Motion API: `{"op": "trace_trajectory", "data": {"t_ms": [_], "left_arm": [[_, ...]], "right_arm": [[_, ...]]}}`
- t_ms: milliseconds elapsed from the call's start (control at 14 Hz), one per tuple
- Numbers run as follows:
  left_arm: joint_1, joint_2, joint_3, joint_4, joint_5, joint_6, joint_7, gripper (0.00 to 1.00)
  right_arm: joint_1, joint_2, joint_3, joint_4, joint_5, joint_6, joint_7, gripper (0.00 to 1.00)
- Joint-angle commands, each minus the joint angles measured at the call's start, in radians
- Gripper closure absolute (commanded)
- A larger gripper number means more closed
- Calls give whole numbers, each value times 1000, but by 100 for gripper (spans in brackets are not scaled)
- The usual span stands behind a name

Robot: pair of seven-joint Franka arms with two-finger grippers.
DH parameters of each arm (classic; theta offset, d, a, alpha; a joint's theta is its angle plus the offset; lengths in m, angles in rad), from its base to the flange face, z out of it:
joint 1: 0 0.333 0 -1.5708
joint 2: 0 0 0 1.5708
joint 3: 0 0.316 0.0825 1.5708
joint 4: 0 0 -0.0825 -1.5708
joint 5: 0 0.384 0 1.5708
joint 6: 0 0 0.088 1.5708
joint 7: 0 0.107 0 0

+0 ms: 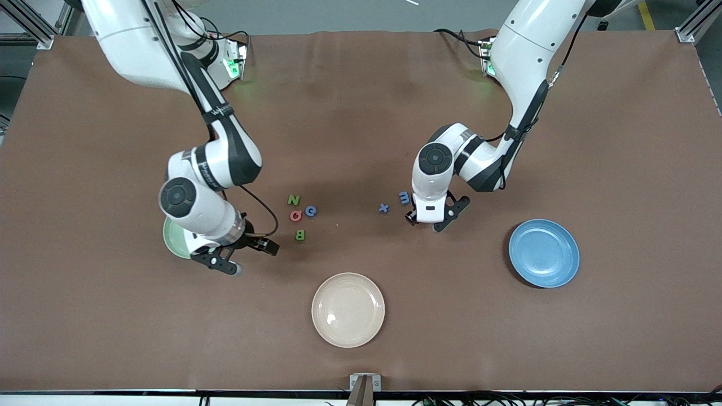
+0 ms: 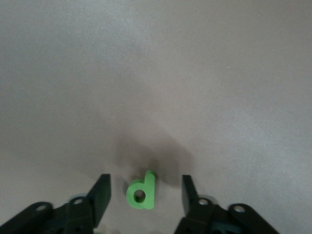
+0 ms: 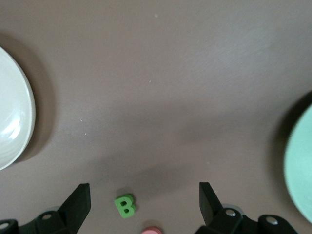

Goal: Sort upper and lower case letters into plates
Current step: 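Grasp the green B with the right gripper while the left gripper grasps green d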

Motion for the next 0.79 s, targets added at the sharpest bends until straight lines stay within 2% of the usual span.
{"op": "trace_trajectory", "data": {"t_ms": [0, 286, 430, 716], "left_arm": [[6, -11, -5, -18, 8, 26, -36, 45], [7, -5, -6, -18, 5, 26, -37, 48], [7, -5, -8, -18, 3, 26, -55, 50], [7, 4, -8, -18, 3, 28, -77, 50]], "right_arm": [[39, 57, -11, 37, -2, 14, 56, 12], [59, 94, -10, 33, 1, 78, 59, 15], [83, 106, -10, 32, 1, 80, 59, 15], [112, 129, -11, 17, -19, 81, 56, 21]]}}
